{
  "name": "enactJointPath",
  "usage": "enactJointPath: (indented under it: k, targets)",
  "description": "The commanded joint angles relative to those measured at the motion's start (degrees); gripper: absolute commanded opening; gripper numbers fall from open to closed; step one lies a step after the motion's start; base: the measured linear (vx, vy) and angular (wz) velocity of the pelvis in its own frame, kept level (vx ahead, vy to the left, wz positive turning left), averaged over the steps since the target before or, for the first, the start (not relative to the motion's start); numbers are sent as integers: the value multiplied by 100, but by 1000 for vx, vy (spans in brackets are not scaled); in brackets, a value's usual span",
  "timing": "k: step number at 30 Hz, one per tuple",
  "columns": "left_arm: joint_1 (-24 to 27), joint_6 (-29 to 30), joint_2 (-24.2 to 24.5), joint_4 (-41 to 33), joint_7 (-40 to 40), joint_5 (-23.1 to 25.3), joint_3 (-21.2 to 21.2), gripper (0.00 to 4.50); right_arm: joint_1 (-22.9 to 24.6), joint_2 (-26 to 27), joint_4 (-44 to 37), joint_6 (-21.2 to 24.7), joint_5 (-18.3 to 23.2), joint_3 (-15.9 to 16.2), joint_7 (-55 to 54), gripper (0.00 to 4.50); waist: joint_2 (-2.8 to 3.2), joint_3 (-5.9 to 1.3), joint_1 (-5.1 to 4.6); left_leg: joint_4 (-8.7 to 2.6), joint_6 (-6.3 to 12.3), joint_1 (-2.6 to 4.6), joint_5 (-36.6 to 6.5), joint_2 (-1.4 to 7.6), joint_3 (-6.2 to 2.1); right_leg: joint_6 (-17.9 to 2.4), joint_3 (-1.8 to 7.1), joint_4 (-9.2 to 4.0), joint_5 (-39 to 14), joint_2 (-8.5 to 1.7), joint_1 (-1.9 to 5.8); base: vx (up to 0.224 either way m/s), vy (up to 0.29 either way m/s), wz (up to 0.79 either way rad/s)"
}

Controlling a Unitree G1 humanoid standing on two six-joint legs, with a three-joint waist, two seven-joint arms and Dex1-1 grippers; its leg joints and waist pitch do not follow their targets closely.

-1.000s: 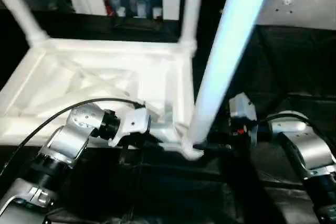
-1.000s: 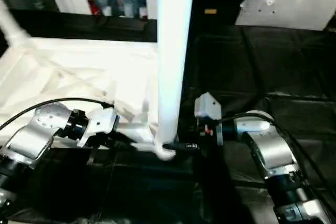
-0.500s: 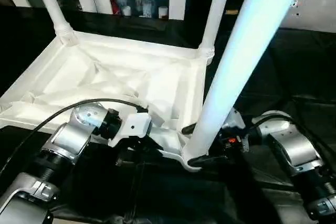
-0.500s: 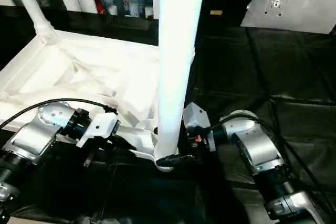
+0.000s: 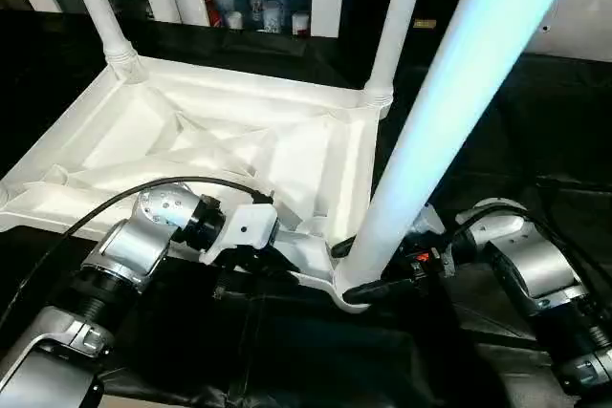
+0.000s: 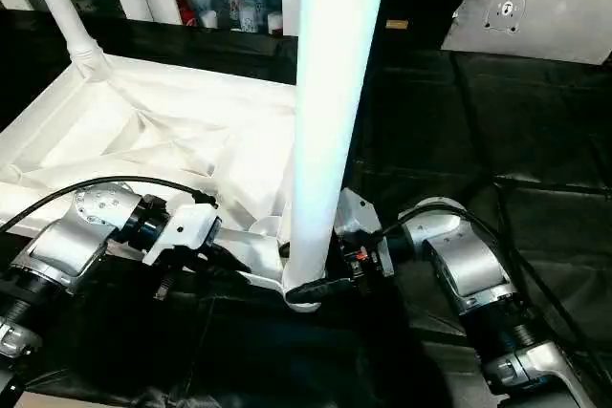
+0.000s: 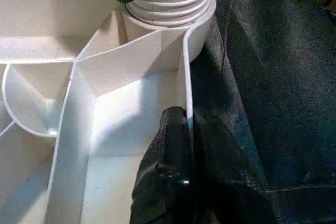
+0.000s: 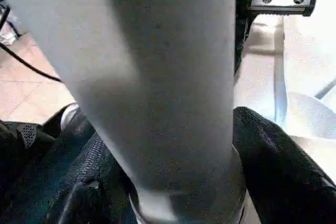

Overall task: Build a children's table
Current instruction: Rotate leg to tighten

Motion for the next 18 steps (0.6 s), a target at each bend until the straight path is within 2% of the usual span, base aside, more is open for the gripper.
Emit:
enactJointPath:
  k: [1, 2, 3, 4, 6, 8, 11, 13, 15, 17, 18]
  targets:
    - [19, 56, -103, -107, -175, -204, -90, 0, 83, 35, 37, 170, -5, 41, -138, 259, -39, -429, -37, -357, 921, 103, 25, 458, -134, -1800, 319, -326, 423, -571, 298, 0, 0, 0]
    - [44, 264, -116, -170, -88, -287, -21, 0, 130, 85, -32, 390, 88, -19, -257, 256, -13, -422, -34, -365, 874, 101, -42, 458, -139, -1792, 320, -338, 312, -575, 299, 0, 0, 0]
    - [47, 298, -118, -179, -74, -301, -9, 0, 136, 95, -42, 428, 104, -29, -277, 256, -13, -422, -34, -365, 874, 101, -42, 458, -139, -1792, 320, -338, 312, -575, 299, 0, 0, 0]
    - [97, 528, -153, -290, 116, -397, 111, 0, 251, 186, -151, 673, 228, -153, -525, 256, -24, -421, -37, -373, 819, 103, -108, 461, -141, -1779, 321, -348, 225, -571, 301, 0, 0, 0]
    - [189, 835, -209, -480, 410, -487, 260, 0, 425, 345, -255, 943, 382, -365, -956, 255, -9, -409, -40, -391, 735, 103, -203, 468, -146, -1763, 331, -372, 104, -584, 302, 0, 0, 0]
    - [294, 1095, -271, -669, 764, -473, 382, 0, 611, 529, -343, 1088, 492, -566, -1398, 254, -27, -398, -66, -407, 661, 100, -273, 464, -146, -1744, 338, -383, -2, -578, 298, 0, 0, 0]
    - [369, 1317, -352, -809, 1197, -304, 469, 0, 760, 721, -407, 1111, 465, -703, -1854, 254, -10, -383, -109, -429, 477, 98, -496, 442, -150, -1634, 351, -451, -518, -589, 298, 0, 0, 0]
    - [443, 1702, -521, -1006, 1732, -176, 594, 0, 878, 961, -481, 1199, 330, -808, -2446, 254, 4, -385, -200, -445, 388, 79, -462, 436, -164, -1591, 350, -440, -460, -566, 303, 0, 0, 0]
    - [502, 2260, -783, -1334, 2257, -115, 715, 0, 958, 1307, -570, 1316, 237, -934, -3091, 254, -9, -387, -283, -447, 371, 73, -455, 421, -165, -1602, 348, -444, -409, -566, 317, 0, 0, 0]
    - [520, 2593, -956, -1528, 2542, -57, 755, 0, 976, 1527, -608, 1401, 140, -997, -3521, 254, -31, -387, -339, -439, 407, 45, -330, 396, -171, -1591, 345, -449, -343, -560, 331, 0, 0, 0]
    - [514, 2742, -1048, -1595, 2699, -21, 765, 0, 969, 1640, -614, 1445, 93, -1021, -3739, 254, -24, -395, -369, -426, 447, 56, -256, 380, -160, -1586, 351, -457, -292, -556, 328, 0, 0, 0]
